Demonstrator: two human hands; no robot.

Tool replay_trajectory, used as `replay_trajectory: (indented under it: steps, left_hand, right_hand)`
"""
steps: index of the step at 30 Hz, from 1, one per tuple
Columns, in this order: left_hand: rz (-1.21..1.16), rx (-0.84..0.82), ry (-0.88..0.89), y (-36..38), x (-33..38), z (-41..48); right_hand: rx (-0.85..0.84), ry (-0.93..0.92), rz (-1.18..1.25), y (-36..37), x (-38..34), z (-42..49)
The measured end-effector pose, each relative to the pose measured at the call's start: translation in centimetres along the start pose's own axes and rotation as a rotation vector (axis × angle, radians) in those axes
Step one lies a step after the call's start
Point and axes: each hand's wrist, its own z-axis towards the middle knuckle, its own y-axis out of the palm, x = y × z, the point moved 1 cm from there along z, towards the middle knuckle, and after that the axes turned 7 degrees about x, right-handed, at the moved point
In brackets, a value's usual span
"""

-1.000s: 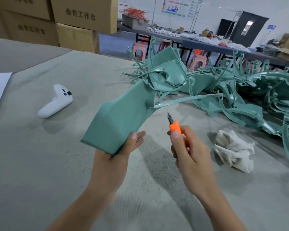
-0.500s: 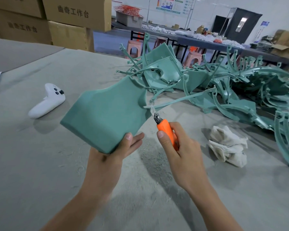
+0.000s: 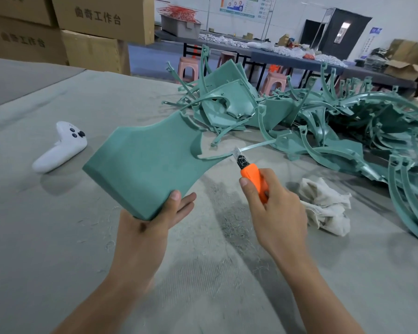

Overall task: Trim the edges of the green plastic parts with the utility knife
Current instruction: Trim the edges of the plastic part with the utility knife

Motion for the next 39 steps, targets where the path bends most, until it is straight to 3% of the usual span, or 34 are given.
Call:
replay_trajectory:
  steps: [8,14,21,28,39]
  left_hand:
    - [0.032,0.042,-0.009,-0.3,0.0,0.0]
    - [0.053,0.063,-0.014,-0.2,0.4,-0.1]
    - [0.051,0.092,-0.031,-0.1,0.5,-0.2]
    - [0.016,0.092,-0.015,0.2,1.0,-0.3]
    - [0.197,-0.014,0.065,0.2,1.2,-1.1]
  right_hand:
    - [0.097,0.028,-0.197,-0.3,2.0,1.0]
    - [0.231,0.044,-0.192,-1.0,2.9,1.6]
    - [0.23,0.049,-0.166,-0.8,3.0,1.6]
    - [0.248,0.044,0.203,-0.9,3.2,1.5]
    - [0.293,0.044,0.439,-1.8,2.7,2.2]
